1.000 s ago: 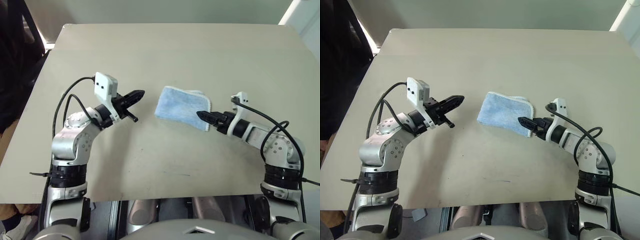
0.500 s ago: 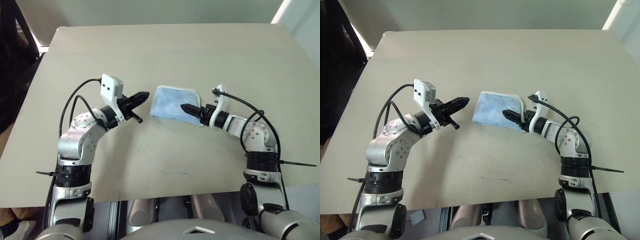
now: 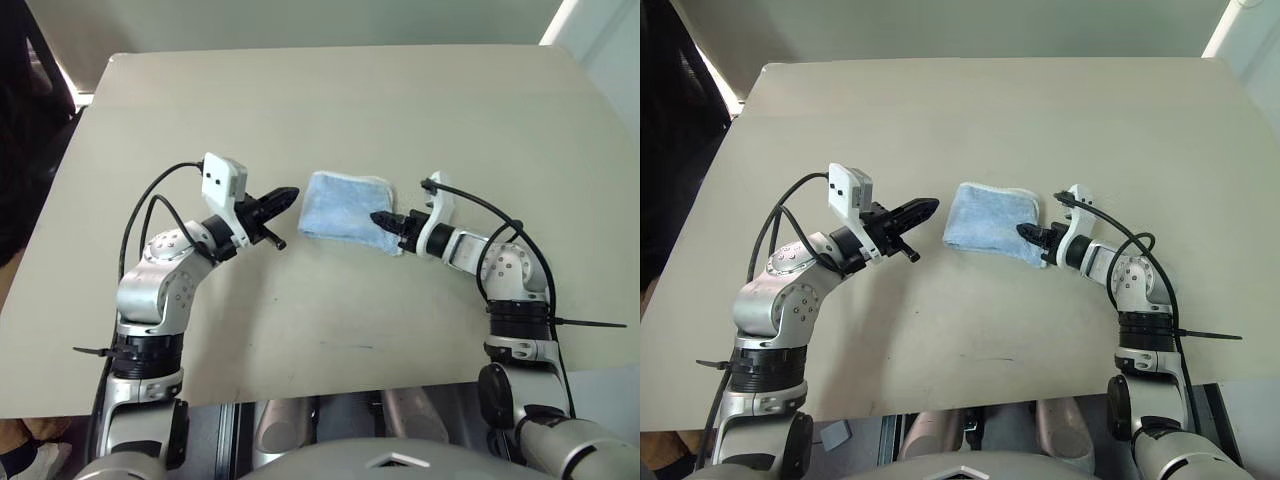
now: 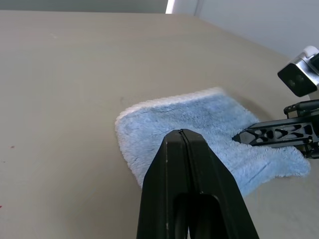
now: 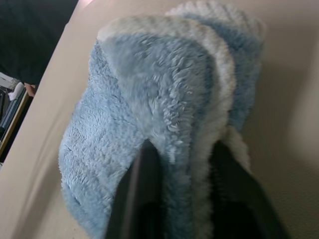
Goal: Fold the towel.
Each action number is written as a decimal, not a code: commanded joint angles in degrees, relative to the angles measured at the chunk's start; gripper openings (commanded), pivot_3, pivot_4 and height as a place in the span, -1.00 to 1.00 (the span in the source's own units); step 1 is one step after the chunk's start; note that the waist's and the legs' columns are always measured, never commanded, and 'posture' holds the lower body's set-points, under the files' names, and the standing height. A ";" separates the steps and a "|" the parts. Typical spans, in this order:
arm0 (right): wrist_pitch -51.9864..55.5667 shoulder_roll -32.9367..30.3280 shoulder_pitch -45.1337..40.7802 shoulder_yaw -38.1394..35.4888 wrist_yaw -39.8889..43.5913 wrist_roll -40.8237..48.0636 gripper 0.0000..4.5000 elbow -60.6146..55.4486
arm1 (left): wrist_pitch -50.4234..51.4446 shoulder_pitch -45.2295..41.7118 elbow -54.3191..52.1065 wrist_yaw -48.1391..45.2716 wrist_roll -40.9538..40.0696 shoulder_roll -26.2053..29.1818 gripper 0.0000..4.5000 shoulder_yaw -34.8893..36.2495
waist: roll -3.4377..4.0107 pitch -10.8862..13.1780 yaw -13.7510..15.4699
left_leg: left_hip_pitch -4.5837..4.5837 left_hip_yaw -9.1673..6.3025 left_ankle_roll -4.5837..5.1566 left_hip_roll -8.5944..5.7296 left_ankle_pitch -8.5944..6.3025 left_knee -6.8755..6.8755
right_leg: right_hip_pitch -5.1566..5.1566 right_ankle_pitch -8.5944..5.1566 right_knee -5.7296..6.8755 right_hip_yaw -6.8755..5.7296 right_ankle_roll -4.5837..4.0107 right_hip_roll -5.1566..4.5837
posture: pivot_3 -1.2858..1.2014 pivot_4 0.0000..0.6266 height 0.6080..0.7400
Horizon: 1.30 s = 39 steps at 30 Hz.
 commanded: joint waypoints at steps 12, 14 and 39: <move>-0.52 -3.78 -2.62 -23.52 -14.37 8.05 -0.98 -4.16 | -1.12 -0.26 -2.43 0.14 -0.56 0.27 -1.00 1.28 | 0.03 0.02 1.02 | -0.08 0.00 0.06 -0.06 0.01 0.03 | -0.03 0.00 0.00 0.00 0.00 -0.10 | 0.03 -0.52 0.94; -0.13 -4.79 -2.98 -26.28 -16.88 9.09 -0.98 -4.00 | -1.09 -0.02 -2.63 0.14 -0.70 0.33 -1.00 1.40 | 0.03 0.02 1.30 | -0.10 0.00 0.11 -0.10 -0.01 0.04 | -0.03 -0.02 -0.01 0.00 0.03 -0.14 | 0.03 -0.52 0.94; -4.80 -8.08 0.13 -43.93 -41.50 14.41 -0.98 -1.30 | -2.14 -0.70 -0.70 -2.12 0.20 -1.33 -1.00 -2.00 | 0.13 0.05 1.27 | -0.18 0.02 0.36 -0.25 -0.11 0.05 | -0.11 -0.05 0.06 0.01 0.47 -0.33 | 0.03 -0.52 0.94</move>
